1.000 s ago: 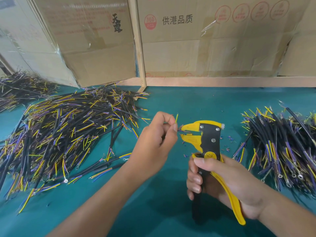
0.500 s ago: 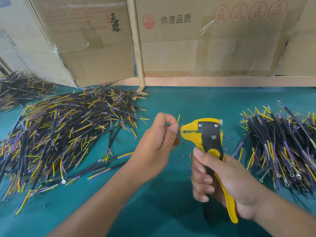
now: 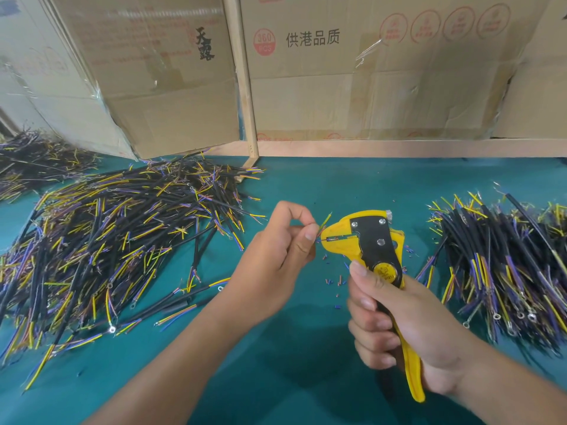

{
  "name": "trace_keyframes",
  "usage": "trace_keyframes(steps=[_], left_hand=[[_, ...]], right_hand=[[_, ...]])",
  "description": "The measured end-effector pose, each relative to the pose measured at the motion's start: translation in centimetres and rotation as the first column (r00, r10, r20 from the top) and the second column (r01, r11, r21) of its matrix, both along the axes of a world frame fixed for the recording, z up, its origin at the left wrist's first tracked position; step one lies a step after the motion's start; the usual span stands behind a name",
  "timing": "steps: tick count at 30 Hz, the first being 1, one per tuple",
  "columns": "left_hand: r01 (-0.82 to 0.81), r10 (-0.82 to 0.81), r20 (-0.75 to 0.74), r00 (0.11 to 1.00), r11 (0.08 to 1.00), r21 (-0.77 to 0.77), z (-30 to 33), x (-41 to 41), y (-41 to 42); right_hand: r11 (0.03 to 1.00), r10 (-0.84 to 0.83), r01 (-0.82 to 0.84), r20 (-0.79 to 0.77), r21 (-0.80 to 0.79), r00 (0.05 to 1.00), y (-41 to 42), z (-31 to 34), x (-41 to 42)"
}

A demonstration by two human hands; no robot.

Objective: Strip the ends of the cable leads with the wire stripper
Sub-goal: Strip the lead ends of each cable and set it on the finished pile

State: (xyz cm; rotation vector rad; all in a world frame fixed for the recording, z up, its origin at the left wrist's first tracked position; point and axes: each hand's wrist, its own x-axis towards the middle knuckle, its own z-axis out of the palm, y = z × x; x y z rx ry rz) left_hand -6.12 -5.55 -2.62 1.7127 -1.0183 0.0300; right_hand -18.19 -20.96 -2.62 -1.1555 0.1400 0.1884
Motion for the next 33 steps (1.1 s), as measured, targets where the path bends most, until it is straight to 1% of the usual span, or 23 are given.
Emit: trace_keyframes(steps=[2, 5, 11, 18, 24, 25, 26, 27, 28, 29, 30, 31, 33], left_hand=[[0.026, -0.026, -0.019, 0.999, 1.0, 0.004, 0.0, 0.4, 0.2], [0.101, -0.103, -0.111, 0.988, 0.995, -0.024, 0.1, 1.2, 0.7], [0.181, -0.183, -0.188, 0.965, 0.983, -0.029, 0.3, 1.9, 1.4], [0.225, -0.218, -0.174, 0.96, 0.974, 0.022, 0.9, 1.9, 2.0], [0.238, -0.226, -0.182, 0.957, 0.97, 0.049, 0.7, 2.0, 2.1], [0.213, -0.201, -0.165, 0.966, 0.975, 0.064, 0.7, 2.3, 2.5], [0.142, -0.132, -0.126, 0.983, 0.987, 0.071, 1.1, 2.8, 3.0], [0.029, -0.025, -0.082, 0.996, 0.998, 0.047, 1.4, 3.8, 3.9], [-0.085, 0.084, -0.085, 0.993, 0.996, -0.017, 1.8, 4.8, 5.1], [-0.167, 0.153, -0.132, 0.979, 0.981, -0.104, 2.2, 5.5, 6.2], [-0.201, 0.176, -0.152, 0.973, 0.965, -0.169, 2.5, 5.8, 6.7], [-0.182, 0.162, -0.127, 0.979, 0.968, -0.173, 2.7, 5.6, 6.3], [-0.08, 0.077, -0.057, 0.995, 0.996, -0.042, 1.8, 4.2, 4.5]], right_hand=[[1.0, 0.001, 0.0, 0.001, -0.02, 1.0, -0.1, 0.0, 0.0], [0.999, 0.006, -0.005, 0.014, -0.049, 1.0, -0.2, -0.1, -0.1], [0.995, 0.013, -0.01, 0.025, -0.096, 1.0, -0.2, -0.2, -0.3], [0.986, 0.003, 0.003, 0.03, -0.169, 1.0, -0.1, -0.4, -0.3], [0.983, 0.003, 0.004, 0.035, -0.182, 0.999, 0.0, -0.5, -0.5], [0.989, 0.001, 0.006, 0.047, -0.15, 0.999, -0.1, -0.3, -0.5], [0.996, -0.032, 0.038, 0.067, -0.083, 0.997, -0.7, 0.1, -0.5], [0.996, -0.086, 0.086, 0.101, 0.001, 0.991, -1.7, 0.9, -0.3], [0.989, -0.144, 0.137, 0.145, 0.056, 0.979, -2.7, 1.9, -0.2], [0.983, -0.181, 0.172, 0.189, 0.063, 0.965, -3.6, 2.7, -0.2], [0.981, -0.194, 0.186, 0.215, 0.055, 0.957, -4.1, 3.2, -0.2], [0.982, -0.191, 0.185, 0.21, 0.045, 0.959, -4.3, 3.2, -0.3], [0.992, -0.124, 0.121, 0.128, 0.03, 0.984, -3.2, 2.1, -0.1]])
